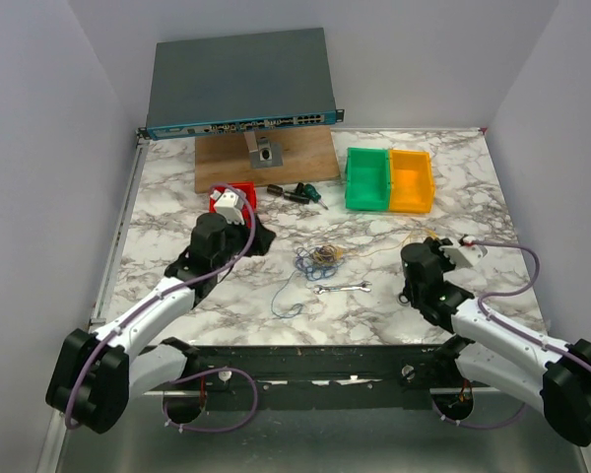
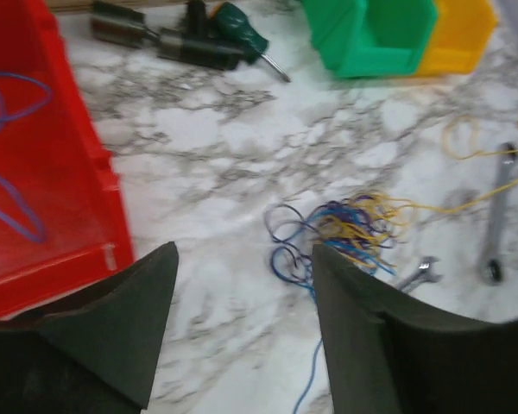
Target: Untangle the cables
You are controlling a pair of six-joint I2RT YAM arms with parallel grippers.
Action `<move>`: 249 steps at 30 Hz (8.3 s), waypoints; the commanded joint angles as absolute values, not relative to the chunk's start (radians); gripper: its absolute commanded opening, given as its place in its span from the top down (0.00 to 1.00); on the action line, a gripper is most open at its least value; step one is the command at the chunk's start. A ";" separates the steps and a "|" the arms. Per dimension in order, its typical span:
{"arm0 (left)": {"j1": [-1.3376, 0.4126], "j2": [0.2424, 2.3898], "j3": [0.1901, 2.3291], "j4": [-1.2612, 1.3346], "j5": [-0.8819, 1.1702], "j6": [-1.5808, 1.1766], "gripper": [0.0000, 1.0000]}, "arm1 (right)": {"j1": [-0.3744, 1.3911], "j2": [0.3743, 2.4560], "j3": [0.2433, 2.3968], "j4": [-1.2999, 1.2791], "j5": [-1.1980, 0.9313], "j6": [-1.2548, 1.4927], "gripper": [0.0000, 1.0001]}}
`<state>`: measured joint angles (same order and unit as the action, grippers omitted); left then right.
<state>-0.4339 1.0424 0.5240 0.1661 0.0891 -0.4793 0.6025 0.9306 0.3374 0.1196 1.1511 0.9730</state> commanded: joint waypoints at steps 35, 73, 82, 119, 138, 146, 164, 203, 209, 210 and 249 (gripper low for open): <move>-0.657 1.465 0.883 -0.087 -0.059 -0.373 1.00 | 0.601 0.764 0.512 -0.272 1.257 0.984 0.99; -0.474 1.236 0.627 0.192 0.173 -0.497 1.00 | 0.570 1.347 1.187 -0.143 0.654 0.485 0.99; -0.505 1.258 0.639 0.193 0.169 -0.492 1.00 | 0.418 1.559 1.300 -0.087 0.551 0.493 0.99; -0.517 1.299 0.668 0.170 0.153 -0.479 1.00 | 0.364 1.869 1.370 -0.081 0.365 0.444 0.99; -0.528 1.303 0.670 0.198 0.231 -0.459 1.00 | 0.361 1.723 1.339 -0.204 0.148 0.437 0.45; -0.534 1.322 0.660 0.291 0.376 -0.459 1.00 | 0.376 1.493 0.841 0.262 -0.334 0.471 0.32; -0.535 1.171 0.532 0.484 0.431 -0.458 1.00 | 0.541 1.520 0.434 1.079 -0.601 0.519 0.21; -0.579 1.203 0.587 0.309 0.224 -0.411 0.24 | 0.586 1.272 0.358 0.913 -0.083 0.485 0.99; -0.578 1.419 0.779 0.077 0.217 -0.399 0.26 | 0.585 1.257 0.360 0.883 -0.035 0.485 0.99; -0.580 1.451 0.801 0.065 0.238 -0.397 0.25 | 0.586 1.257 0.360 0.884 -0.040 0.485 0.99; -0.397 0.822 0.346 0.281 -0.238 -0.623 1.00 | 0.568 1.196 0.430 0.157 1.128 1.044 0.80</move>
